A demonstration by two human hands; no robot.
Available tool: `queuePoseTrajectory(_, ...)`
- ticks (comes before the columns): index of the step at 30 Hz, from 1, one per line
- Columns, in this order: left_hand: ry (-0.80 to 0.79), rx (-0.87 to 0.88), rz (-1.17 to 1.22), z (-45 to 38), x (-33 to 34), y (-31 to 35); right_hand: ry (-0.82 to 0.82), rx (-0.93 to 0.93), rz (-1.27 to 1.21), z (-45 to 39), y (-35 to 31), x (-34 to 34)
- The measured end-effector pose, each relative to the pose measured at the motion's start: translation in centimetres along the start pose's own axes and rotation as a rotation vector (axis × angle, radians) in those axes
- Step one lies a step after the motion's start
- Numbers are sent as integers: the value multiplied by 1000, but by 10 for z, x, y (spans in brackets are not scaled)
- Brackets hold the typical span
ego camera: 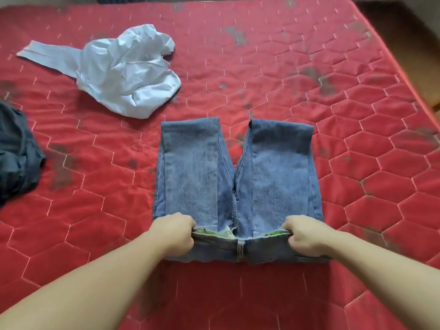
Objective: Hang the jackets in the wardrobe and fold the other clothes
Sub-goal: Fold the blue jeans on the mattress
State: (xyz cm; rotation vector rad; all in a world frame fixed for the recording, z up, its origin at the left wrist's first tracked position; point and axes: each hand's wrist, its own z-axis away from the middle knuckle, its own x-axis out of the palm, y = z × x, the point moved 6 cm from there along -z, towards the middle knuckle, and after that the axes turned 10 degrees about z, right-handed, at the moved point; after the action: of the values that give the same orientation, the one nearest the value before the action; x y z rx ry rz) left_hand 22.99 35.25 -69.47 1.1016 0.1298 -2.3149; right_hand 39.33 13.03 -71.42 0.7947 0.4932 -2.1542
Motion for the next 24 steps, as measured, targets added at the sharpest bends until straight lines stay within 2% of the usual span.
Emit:
queuePoseTrajectory(6,126,-49,39,-45,-72,-5,155,10,102,-36,22,-79)
queuePoseTrajectory(13,292,-60,-45,-101,-126,-13,322,58,206,-91,36,-146)
queuePoseTrajectory(19,401,-63,-1,-163,-175,-28,388,158,271,-142,47,-209)
queuePoseTrajectory(21,509,-43,20,-184,-194,-32,432,211,238,-161,54,-227)
queuePoseTrajectory(24,732,-62,110,-213,-207,-41,621,294,205,-188,63,-241)
